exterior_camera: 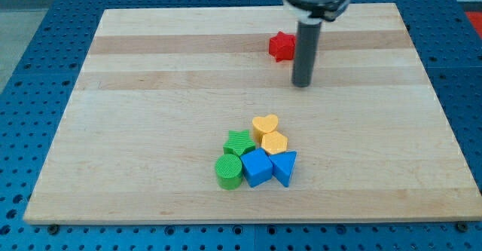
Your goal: Push the red circle above the yellow heart
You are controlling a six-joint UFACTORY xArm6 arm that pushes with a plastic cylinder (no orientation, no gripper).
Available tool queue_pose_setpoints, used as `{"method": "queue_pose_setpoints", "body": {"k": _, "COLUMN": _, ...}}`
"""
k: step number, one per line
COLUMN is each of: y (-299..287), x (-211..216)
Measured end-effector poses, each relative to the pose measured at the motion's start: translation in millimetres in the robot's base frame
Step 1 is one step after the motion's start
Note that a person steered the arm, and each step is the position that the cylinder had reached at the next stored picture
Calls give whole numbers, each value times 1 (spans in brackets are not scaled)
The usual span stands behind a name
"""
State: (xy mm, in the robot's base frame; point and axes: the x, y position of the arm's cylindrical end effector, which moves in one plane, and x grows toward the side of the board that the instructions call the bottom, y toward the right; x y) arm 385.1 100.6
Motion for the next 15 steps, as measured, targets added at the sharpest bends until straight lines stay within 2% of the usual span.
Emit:
{"method": "queue_pose_setpoints", "body": {"k": 2, "y": 41, "x": -62}}
{"method": "queue_pose_setpoints", "body": {"k": 3, "y": 35, "x": -88}}
{"method": "queue_pose_setpoints", "body": {"k": 4, "y": 12, "x": -95}}
{"method": "queue_pose_setpoints", "body": {"k": 8, "y": 2, "x": -31}}
{"method": "queue_pose_setpoints", "body": {"k": 12, "y": -81, "x": -50}}
{"method": "queue_pose_setpoints", "body": {"k": 13, "y": -85, "x": -38}}
{"method": "queue_pose_setpoints", "body": {"k": 15, "y": -86, "x": 12}}
